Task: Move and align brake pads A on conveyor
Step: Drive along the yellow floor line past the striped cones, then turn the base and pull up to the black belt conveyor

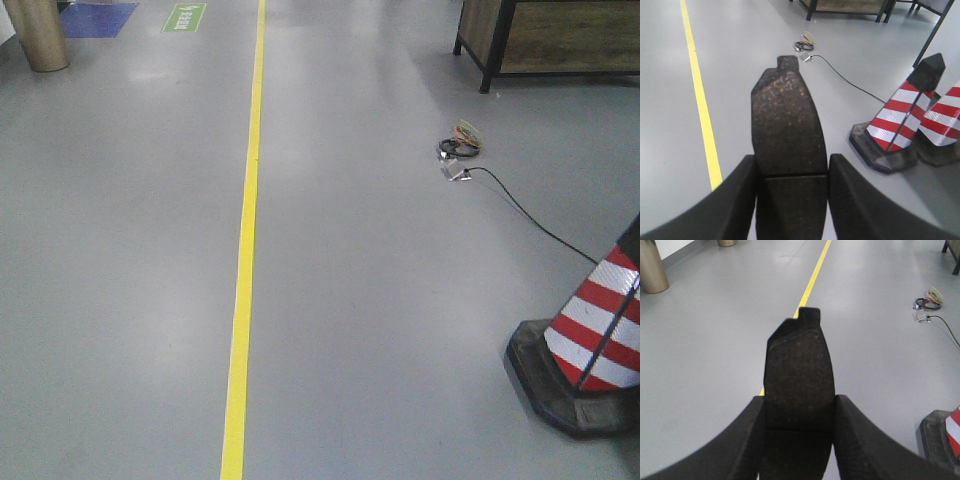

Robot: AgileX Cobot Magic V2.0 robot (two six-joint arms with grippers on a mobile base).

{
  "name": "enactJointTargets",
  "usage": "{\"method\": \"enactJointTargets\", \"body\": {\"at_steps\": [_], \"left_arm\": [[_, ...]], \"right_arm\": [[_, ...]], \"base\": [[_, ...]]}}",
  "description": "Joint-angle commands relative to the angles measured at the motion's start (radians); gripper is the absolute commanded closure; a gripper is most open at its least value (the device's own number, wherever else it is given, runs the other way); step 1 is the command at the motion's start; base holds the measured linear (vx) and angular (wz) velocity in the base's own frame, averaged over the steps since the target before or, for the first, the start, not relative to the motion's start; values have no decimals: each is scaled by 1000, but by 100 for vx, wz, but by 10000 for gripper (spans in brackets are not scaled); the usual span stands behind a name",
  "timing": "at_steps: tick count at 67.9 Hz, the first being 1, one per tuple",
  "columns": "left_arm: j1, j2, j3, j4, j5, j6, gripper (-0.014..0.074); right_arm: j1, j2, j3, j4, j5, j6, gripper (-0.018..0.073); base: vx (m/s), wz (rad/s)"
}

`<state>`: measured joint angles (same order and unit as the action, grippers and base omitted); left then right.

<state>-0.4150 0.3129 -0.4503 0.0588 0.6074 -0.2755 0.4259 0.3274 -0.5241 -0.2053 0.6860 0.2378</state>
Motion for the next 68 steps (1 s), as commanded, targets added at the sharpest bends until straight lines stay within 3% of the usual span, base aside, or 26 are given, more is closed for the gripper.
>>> {"method": "enactJointTargets", "body": {"at_steps": [1, 34, 68], "left_arm": [[-1, 9, -29, -1, -92, 0, 602], [-1, 9, -29, -1, -92, 0, 602], [-1, 9, -29, -1, -92, 0, 602]], "right_arm": [[-6, 6, -28, -19, -88, -8, 564], [-6, 6, -28, -19, -88, -8, 564], [-6, 6, -28, -19, -88, -8, 564]], "base": [[56, -6], [48, -16], [26, -81]]}}
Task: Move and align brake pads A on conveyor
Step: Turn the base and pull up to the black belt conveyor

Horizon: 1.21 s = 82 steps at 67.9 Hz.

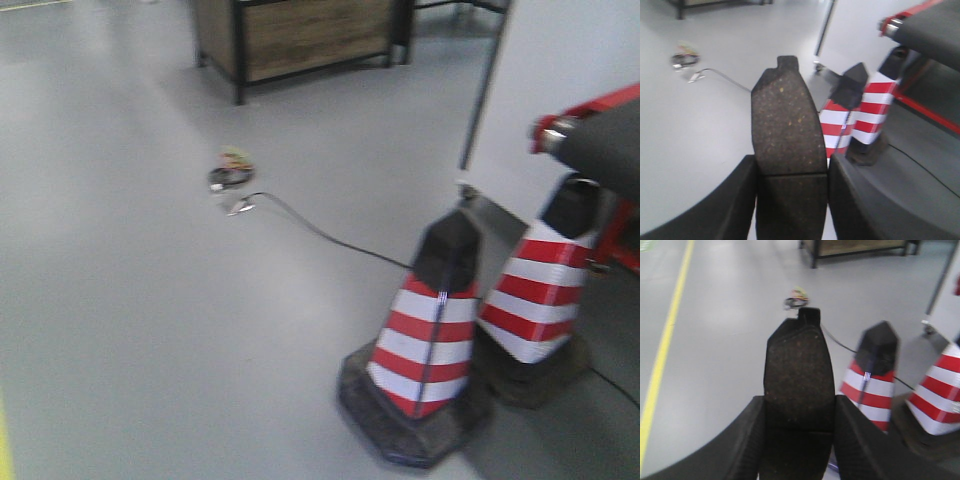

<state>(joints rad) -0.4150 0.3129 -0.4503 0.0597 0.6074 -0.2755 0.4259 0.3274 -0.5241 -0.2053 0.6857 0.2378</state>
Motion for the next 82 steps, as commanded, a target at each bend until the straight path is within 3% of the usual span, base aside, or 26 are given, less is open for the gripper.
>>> {"method": "enactJointTargets", "body": {"at_steps": [1, 63, 82], "left_arm": [[-1, 9, -29, -2, -92, 0, 602], [-1, 9, -29, -2, -92, 0, 602], [-1, 9, -29, -2, -92, 0, 602]], "right_arm": [[-6, 6, -28, -19, -88, -8, 564], [-6, 6, -28, -19, -88, -8, 564], [-6, 6, -28, -19, -88, -8, 564]], "base": [[21, -92], [19, -85], [10, -53]]}}
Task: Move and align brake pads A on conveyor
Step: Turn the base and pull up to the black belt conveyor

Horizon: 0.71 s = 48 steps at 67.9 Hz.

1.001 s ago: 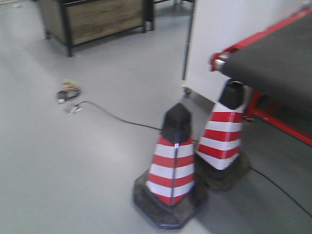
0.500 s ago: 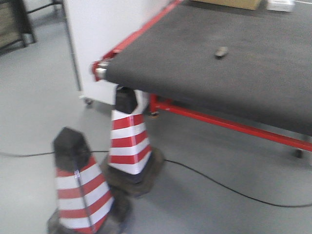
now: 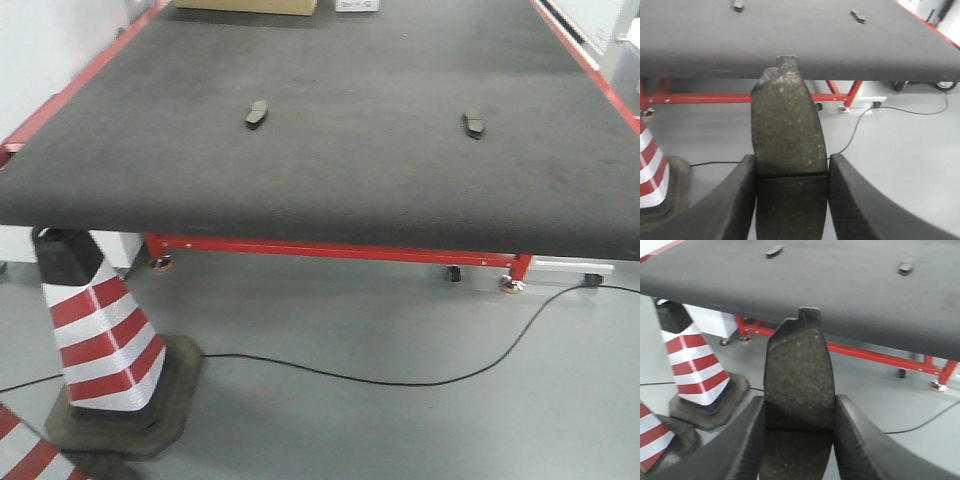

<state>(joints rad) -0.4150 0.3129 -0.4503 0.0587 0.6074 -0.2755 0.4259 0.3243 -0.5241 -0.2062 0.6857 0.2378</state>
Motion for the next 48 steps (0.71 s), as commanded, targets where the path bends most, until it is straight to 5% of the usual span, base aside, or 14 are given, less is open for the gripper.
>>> {"method": "enactJointTargets", "body": {"at_steps": [1, 48], "left_arm": [[-1, 9, -29, -1, -92, 0, 602], [-1, 9, -29, -1, -92, 0, 602]], "right_arm": [[-6, 9, -28, -18, -88, -8, 564], [-6, 9, -28, -18, -88, -8, 564]], "base": [[7, -23], [19, -11]]}}
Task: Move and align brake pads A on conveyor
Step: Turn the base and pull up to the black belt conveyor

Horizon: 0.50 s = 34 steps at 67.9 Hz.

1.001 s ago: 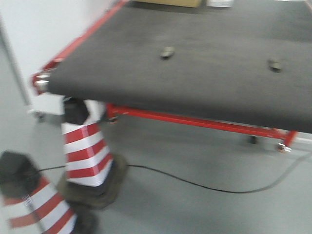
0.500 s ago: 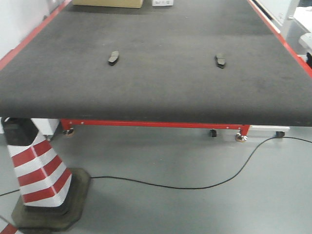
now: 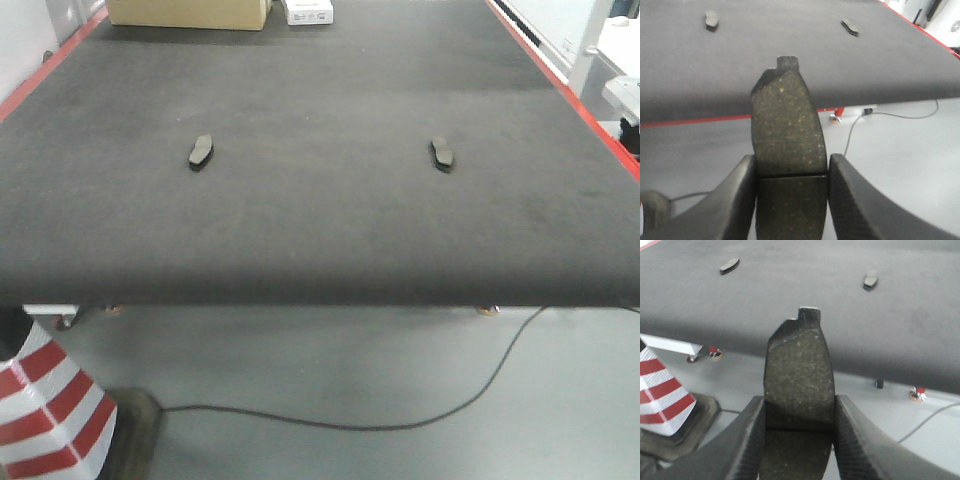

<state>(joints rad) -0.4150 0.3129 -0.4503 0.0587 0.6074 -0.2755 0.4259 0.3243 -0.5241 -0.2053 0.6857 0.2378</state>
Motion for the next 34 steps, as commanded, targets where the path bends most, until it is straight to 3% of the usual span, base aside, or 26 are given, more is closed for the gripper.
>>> {"method": "enactJointTargets", "body": {"at_steps": [1, 34], "left_arm": [[-1, 9, -29, -1, -92, 0, 602], [-1, 9, -29, -1, -92, 0, 602]], "right_arm": [[-6, 9, -28, -19, -88, -8, 564], [-6, 9, -28, -19, -88, -8, 564]], "base": [[36, 4], [40, 4]]}}
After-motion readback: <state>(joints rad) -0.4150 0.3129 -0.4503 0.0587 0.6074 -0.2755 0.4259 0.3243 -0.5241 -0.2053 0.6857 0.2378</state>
